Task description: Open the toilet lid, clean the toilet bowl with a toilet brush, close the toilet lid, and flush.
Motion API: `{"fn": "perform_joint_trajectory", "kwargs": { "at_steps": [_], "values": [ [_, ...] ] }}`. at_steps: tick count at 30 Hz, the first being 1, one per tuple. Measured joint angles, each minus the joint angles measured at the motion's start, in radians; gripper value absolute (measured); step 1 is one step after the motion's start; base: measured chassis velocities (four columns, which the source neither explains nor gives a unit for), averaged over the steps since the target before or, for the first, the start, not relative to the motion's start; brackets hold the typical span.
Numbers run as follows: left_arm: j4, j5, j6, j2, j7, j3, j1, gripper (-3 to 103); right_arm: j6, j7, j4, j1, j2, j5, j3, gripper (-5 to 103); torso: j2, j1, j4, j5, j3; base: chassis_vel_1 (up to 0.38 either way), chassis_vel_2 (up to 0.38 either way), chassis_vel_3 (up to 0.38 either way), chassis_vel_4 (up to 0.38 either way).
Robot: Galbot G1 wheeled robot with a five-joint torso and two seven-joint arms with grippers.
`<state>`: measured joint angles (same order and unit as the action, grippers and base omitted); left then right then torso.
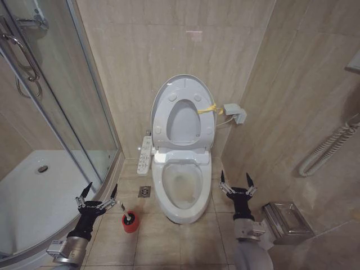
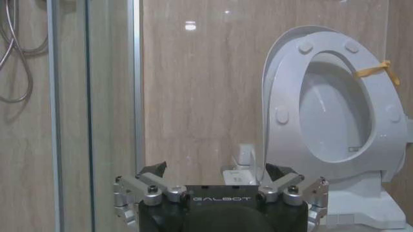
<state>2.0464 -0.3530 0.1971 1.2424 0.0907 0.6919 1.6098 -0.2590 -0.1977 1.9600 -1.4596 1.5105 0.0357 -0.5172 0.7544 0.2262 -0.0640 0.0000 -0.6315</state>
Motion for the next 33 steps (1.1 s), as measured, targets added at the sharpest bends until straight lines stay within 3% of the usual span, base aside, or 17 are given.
{"fn": "perform_joint_trajectory", "kwargs": {
  "at_steps": [33],
  "values": [
    [0.000, 0.000, 0.000, 0.000, 0.000, 0.000, 0.000, 100, 0.002, -0.002, 0.000, -0.005, 0.005, -0.005, 0.002, 100, 0.000, 0.000, 0.0000, 0.0000, 0.000, 0.000, 0.000, 0.000, 0.000]
  ]
}}
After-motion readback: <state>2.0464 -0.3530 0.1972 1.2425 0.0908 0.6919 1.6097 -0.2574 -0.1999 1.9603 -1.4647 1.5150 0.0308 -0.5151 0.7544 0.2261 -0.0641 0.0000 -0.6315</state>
